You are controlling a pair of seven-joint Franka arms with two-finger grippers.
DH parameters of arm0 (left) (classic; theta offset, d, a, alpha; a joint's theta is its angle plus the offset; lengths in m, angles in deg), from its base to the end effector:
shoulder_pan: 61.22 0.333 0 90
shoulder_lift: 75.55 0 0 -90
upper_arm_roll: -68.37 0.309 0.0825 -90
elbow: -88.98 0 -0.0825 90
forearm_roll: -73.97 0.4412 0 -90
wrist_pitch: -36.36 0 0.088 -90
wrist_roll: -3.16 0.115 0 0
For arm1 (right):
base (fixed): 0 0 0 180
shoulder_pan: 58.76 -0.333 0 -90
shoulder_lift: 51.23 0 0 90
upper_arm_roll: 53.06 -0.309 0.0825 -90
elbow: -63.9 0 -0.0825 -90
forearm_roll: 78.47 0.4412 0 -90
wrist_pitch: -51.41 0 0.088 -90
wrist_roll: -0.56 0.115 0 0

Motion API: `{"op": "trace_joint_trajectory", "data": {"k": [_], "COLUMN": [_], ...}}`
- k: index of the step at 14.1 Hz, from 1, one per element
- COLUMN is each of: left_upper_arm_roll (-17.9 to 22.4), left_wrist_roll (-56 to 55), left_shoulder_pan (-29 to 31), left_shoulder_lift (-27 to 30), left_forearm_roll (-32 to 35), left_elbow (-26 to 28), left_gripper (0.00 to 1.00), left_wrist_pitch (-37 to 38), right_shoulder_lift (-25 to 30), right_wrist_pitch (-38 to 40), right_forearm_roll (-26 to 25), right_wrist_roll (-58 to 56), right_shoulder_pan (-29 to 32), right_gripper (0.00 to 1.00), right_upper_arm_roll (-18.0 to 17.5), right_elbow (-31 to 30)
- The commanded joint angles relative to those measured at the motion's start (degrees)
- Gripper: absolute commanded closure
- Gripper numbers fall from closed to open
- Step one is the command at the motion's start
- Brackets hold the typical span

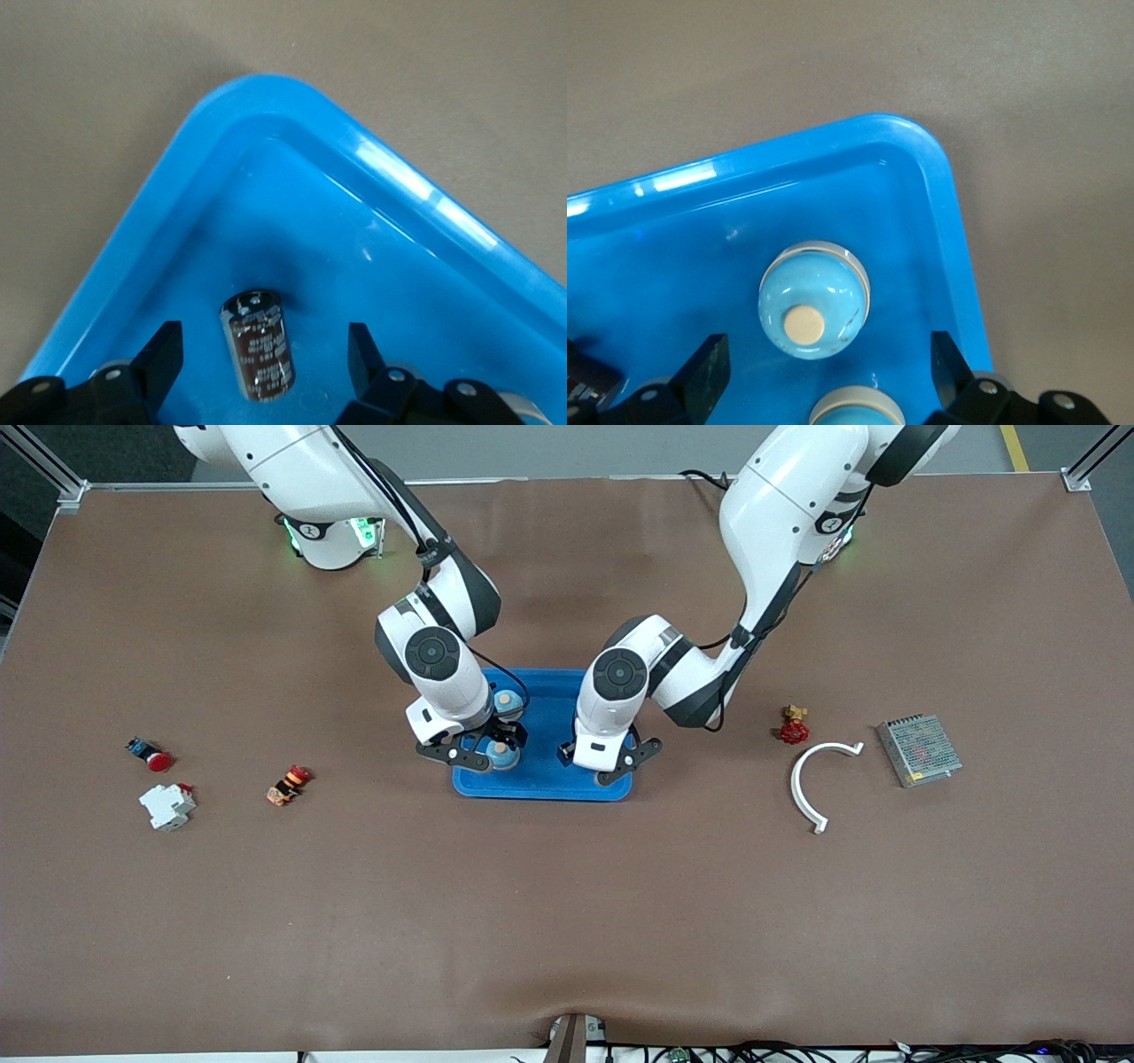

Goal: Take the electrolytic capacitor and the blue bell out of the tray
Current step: 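Grasp the capacitor with the left gripper while the right gripper grasps the bell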

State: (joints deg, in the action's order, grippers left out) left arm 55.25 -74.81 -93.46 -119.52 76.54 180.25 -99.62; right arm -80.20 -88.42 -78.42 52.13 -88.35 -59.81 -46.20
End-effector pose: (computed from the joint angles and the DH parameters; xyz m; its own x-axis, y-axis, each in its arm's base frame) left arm 0.5286 -0.5120 0.1411 0.8203 0.5599 -0.1168 0.5683 -0.8209 0.0559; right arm 0.5346 0.3926 0.1725 0.9603 -0.2769 -0.0350 -0.2784 -0.9593 -0.0484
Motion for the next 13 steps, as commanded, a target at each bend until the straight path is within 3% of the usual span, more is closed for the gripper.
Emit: {"op": "trace_joint_trajectory", "data": {"k": [1,3,4,5,6,10,13], "left_upper_arm_roll": [0.2,0.1,0.1,0.1,0.1,0.8,0.6], "left_wrist_roll": [-3.1,-3.5,-3.5,-3.5,-3.4,-3.2,-1.7], "left_shoulder_pan": [-1.2,-1.2,-1.2,-1.2,-1.1,0.2,4.9], "left_shoulder_lift": [-1.8,-2.4,-2.4,-2.2,-1.8,1.8,8.1], "left_forearm_roll": [0.2,0.2,0.0,0.0,0.0,0.9,0.9], "left_elbow": [-0.7,-0.7,-0.7,-0.7,-0.8,-2.9,-2.6], "left_gripper": [0.23,0.45,0.63,0.89,1.00,1.00,1.00], "left_wrist_pitch": [-1.7,-1.7,-1.7,-1.7,-1.6,2.6,8.2], "right_shoulder_lift": [-2.0,-2.9,-3.5,-3.8,-4.1,-4.9,-5.3], "right_wrist_pitch": [-2.0,-3.5,-4.0,-4.6,-4.9,-5.6,-5.8], "right_forearm_roll": [-1.3,-1.4,-1.4,-1.4,-1.4,-1.4,-1.4], "right_wrist_roll": [1.8,1.8,1.8,1.8,1.8,1.8,1.8], "right_shoulder_pan": [-0.8,-0.8,-0.8,-0.8,-0.8,-1.2,-1.3], "right_gripper": [0.00,0.00,0.00,0.00,0.00,0.00,0.00], "right_upper_arm_roll": [0.8,0.9,0.9,0.9,0.9,0.9,0.9], "right_elbow": [1.0,1.0,1.1,1.1,1.1,1.3,1.5]}}
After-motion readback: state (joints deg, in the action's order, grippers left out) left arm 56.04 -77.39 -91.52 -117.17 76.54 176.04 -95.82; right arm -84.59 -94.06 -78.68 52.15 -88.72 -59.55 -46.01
